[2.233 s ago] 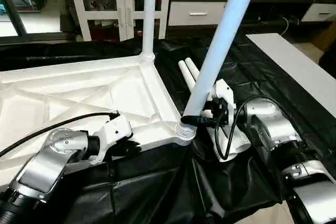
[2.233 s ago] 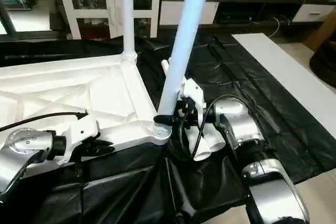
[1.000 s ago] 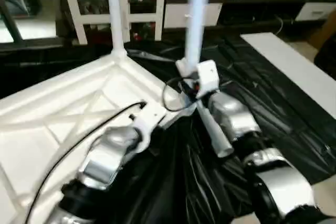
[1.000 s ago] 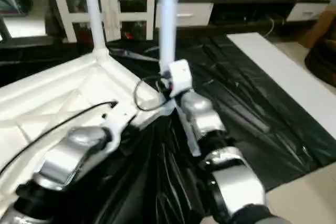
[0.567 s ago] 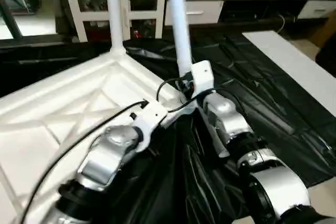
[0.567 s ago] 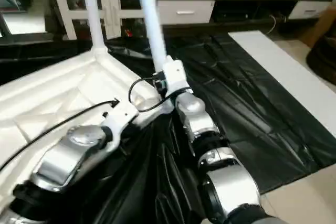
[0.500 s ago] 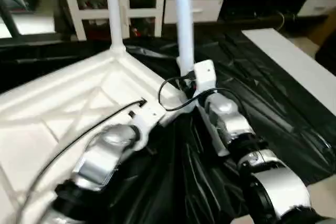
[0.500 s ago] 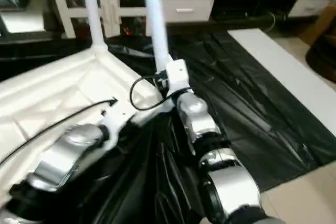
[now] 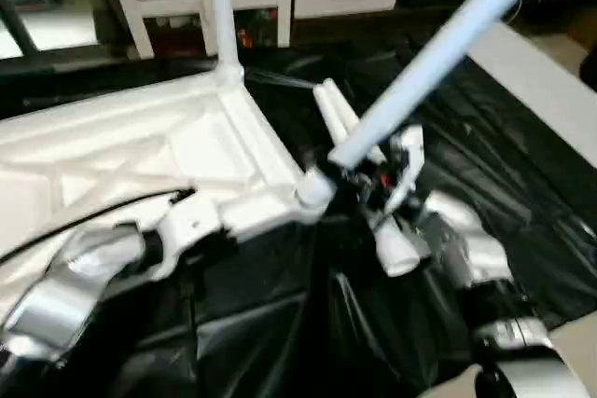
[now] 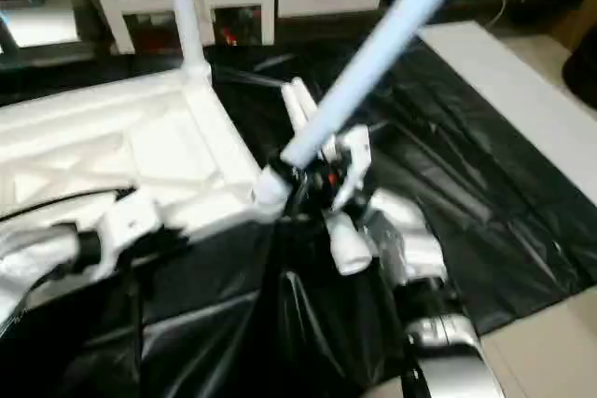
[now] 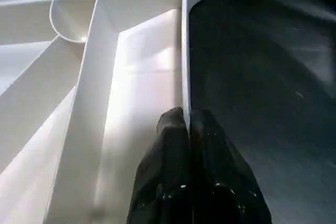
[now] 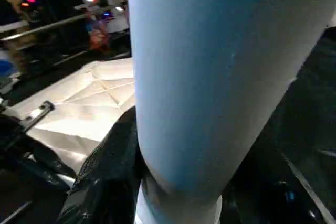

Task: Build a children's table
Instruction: Insert table leg to table base

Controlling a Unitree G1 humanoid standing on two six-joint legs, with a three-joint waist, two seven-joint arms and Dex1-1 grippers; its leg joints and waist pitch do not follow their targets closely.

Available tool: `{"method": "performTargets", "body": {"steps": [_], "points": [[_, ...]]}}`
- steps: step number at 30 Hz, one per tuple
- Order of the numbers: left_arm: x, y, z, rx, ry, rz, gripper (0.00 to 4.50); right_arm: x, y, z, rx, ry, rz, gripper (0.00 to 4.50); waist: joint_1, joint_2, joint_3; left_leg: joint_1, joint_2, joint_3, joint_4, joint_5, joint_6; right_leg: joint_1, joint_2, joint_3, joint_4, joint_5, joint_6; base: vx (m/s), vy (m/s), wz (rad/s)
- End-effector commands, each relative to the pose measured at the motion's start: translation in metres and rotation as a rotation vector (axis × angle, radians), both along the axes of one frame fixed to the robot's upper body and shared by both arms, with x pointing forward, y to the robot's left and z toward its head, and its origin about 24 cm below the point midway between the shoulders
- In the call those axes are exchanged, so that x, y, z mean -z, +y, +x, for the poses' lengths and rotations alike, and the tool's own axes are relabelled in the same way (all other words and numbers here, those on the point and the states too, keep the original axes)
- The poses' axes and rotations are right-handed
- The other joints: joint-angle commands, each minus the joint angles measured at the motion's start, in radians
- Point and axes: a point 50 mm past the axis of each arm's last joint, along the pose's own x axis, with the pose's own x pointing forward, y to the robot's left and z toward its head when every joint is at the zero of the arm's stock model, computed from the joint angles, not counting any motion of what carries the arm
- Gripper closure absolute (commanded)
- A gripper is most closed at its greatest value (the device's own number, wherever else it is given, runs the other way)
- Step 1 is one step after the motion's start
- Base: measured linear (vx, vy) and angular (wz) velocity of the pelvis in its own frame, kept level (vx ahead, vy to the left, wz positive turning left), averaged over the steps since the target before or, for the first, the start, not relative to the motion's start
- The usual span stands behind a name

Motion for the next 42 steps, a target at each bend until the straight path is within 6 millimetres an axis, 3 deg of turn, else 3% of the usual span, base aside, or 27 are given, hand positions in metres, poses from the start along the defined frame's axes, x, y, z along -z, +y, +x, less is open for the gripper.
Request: {"method": "performTargets", "body": {"steps": [1,3,5,6,8,10,11,19,20,25,30,31,34,36,39,42], "points": [[0.007,0.029,-0.007,-0.103,0.055,0.082,4.5,-0.011,-0.032,0.005,0.118,-0.045,-0.044,2.66,0.017,0.03,-0.072,0.012,0.055,-0.025,-0.041,0.192,0.139,0.065,-0.092,0.053,-0.017,0.546,-0.323,0.0,0.0,0.0],[0.005,0.025,-0.009,-0.111,0.039,0.048,4.5,-0.013,-0.03,0.003,0.102,-0.077,-0.092,2.66,0.025,0.027,-0.071,0.012,0.056,-0.024,-0.039,0.182,0.129,0.064,-0.09,0.054,-0.016,0.517,-0.325,0.0,0.0,0.0],[0.004,0.02,-0.007,-0.126,0.006,0.005,4.5,-0.01,-0.026,0.001,0.082,-0.11,-0.16,2.66,0.034,0.017,-0.071,0.01,0.054,-0.022,-0.036,0.18,0.122,0.066,-0.088,0.055,-0.014,0.514,-0.314,0.0,0.0,0.0],[0.003,0.018,-0.004,-0.136,-0.017,-0.01,4.5,-0.008,-0.024,0.0,0.075,-0.11,-0.175,2.66,0.042,0.021,-0.071,0.013,0.052,-0.021,-0.034,0.173,0.117,0.062,-0.087,0.056,-0.013,0.5,-0.308,0.0,0.0,0.0],[0.004,0.015,0.001,-0.156,-0.048,-0.038,4.5,-0.005,-0.019,0.0,0.083,-0.101,-0.173,2.66,0.048,0.014,-0.072,0.01,0.05,-0.021,-0.033,0.159,0.112,0.065,-0.087,0.059,-0.013,0.482,-0.302,0.0,0.0,0.0],[0.003,0.014,0.004,-0.165,-0.061,-0.064,4.06,-0.004,-0.017,0.001,0.093,-0.092,-0.16,2.66,0.055,0.017,-0.073,0.012,0.05,-0.022,-0.033,0.152,0.107,0.063,-0.086,0.058,-0.012,0.46,-0.295,0.0,0.0,0.0],[0.003,0.013,0.006,-0.162,-0.075,-0.065,3.95,-0.004,-0.015,0.001,0.097,-0.087,-0.149,2.66,0.058,0.013,-0.074,0.01,0.049,-0.023,-0.032,0.15,0.106,0.064,-0.086,0.059,-0.01,0.45,-0.292,0.0,0.0,0.0],[-0.007,0.01,0.009,-0.057,-0.088,-0.054,3.47,-0.002,-0.011,0.004,0.089,-0.076,-0.156,2.66,0.07,0.013,-0.078,0.007,0.045,-0.024,-0.024,0.14,0.102,0.062,-0.084,0.059,-0.005,0.425,-0.279,0.0,0.0,0.0],[-0.007,0.009,0.009,-0.05,-0.087,-0.06,3.23,-0.002,-0.012,0.004,0.089,-0.075,-0.159,2.66,0.074,0.014,-0.08,0.008,0.045,-0.025,-0.023,0.148,0.101,0.062,-0.084,0.058,-0.002,0.432,-0.28,0.0,0.0,0.0],[-0.007,-0.005,0.012,0.019,-0.051,-0.07,3.07,0.001,-0.012,0.007,0.089,-0.06,-0.183,2.66,0.087,0.016,-0.091,0.008,0.04,-0.025,-0.013,0.223,0.109,0.063,-0.077,0.055,0.014,0.545,-0.286,0.0,0.0,0.0],[-0.007,-0.013,0.033,-0.143,-0.135,-0.171,3.07,0.002,-0.005,0.012,0.179,-0.031,-0.21,2.66,0.097,0.027,-0.105,0.006,0.039,-0.03,0.004,0.33,0.115,0.064,-0.068,0.052,0.036,0.741,-0.278,0.0,0.0,0.0],[-0.006,-0.013,0.034,-0.159,-0.124,-0.189,3.07,0.003,-0.004,0.013,0.19,-0.017,-0.218,2.66,0.097,0.025,-0.106,0.003,0.037,-0.031,0.004,0.333,0.11,0.067,-0.068,0.052,0.037,0.75,-0.278,0.0,0.0,0.0],[-0.01,-0.012,0.035,-0.199,-0.153,-0.189,3.07,-0.002,-0.001,0.014,0.205,-0.034,-0.237,2.66,0.099,0.021,-0.098,-0.009,0.037,-0.034,-0.004,0.222,0.085,0.073,-0.075,0.053,0.025,0.658,-0.268,0.0,0.0,0.0],[-0.013,-0.011,0.036,-0.23,-0.161,-0.208,3.07,-0.005,0.001,0.015,0.232,-0.043,-0.267,2.66,0.099,0.026,-0.093,-0.004,0.042,-0.036,-0.008,0.168,0.061,0.068,-0.076,0.054,0.014,0.562,-0.265,0.0,0.0,0.0],[-0.02,-0.009,0.037,-0.244,-0.189,-0.217,3.07,-0.02,0.008,0.011,0.195,-0.089,-0.159,2.66,0.099,0.022,-0.091,-0.008,0.04,-0.037,-0.009,0.128,0.048,0.072,-0.076,0.057,0.01,0.506,-0.265,0.0,0.0,0.0],[-0.024,-0.008,0.035,-0.225,-0.207,-0.202,3.07,-0.028,0.011,0.008,0.174,-0.094,-0.086,2.66,0.101,0.024,-0.096,-0.01,0.04,-0.041,-0.006,0.179,0.061,0.075,-0.073,0.055,0.02,0.566,-0.252,0.0,0.0,0.0]]}}
